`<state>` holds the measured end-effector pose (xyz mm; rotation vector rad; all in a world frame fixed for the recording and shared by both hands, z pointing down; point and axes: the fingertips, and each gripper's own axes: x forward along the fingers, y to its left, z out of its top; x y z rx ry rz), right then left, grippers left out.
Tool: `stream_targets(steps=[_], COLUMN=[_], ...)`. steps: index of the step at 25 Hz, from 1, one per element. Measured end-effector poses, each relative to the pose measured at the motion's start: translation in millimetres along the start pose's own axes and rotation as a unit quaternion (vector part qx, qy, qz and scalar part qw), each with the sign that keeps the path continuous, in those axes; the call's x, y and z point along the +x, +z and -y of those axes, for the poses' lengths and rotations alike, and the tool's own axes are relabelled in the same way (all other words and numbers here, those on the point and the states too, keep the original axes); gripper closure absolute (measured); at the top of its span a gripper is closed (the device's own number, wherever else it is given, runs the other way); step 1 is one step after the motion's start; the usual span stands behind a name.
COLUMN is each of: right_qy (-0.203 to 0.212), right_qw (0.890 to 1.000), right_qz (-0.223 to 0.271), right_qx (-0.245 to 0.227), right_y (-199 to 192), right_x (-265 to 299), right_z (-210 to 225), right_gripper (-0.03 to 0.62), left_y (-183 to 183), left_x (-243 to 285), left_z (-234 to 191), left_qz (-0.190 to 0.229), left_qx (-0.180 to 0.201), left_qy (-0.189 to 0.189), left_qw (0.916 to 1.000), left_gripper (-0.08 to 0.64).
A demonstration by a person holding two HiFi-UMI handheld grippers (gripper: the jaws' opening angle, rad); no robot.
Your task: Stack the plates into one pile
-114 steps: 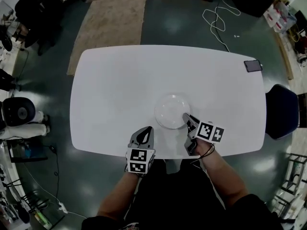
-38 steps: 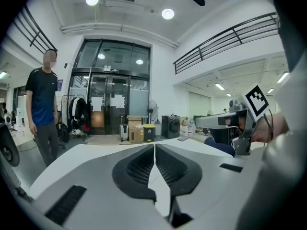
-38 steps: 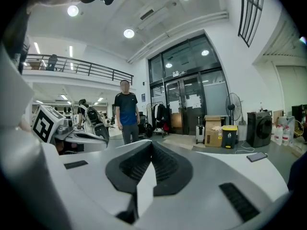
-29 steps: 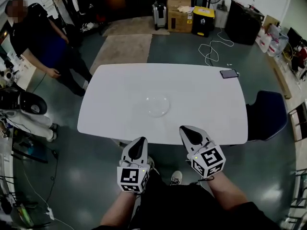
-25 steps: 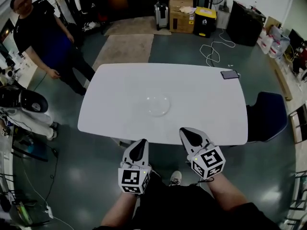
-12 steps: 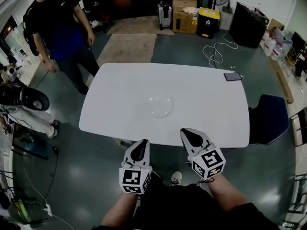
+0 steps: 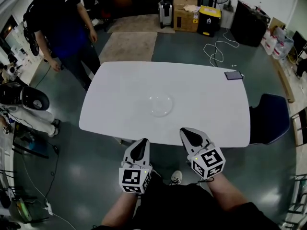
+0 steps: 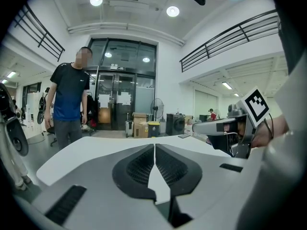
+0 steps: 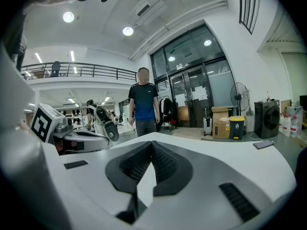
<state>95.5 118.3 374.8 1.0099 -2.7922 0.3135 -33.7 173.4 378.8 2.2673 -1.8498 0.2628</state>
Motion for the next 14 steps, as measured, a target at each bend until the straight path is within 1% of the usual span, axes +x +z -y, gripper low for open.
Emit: stream_targets(steps=[14], right_qy=[0.007], right_qw=[1.0], right_qz=[0.001], right_qx=[-0.003], right_y=[-0.2], right_x=[-7.8], right_z=[-5.0], right_gripper=[0.575], left_y=[0.0], left_x=[-8.8], left_z=[8.8], left_qz=[0.002], left_qx=[0.001], left_qy=[0.003], left_qw=[1.0], left_gripper=[0.534])
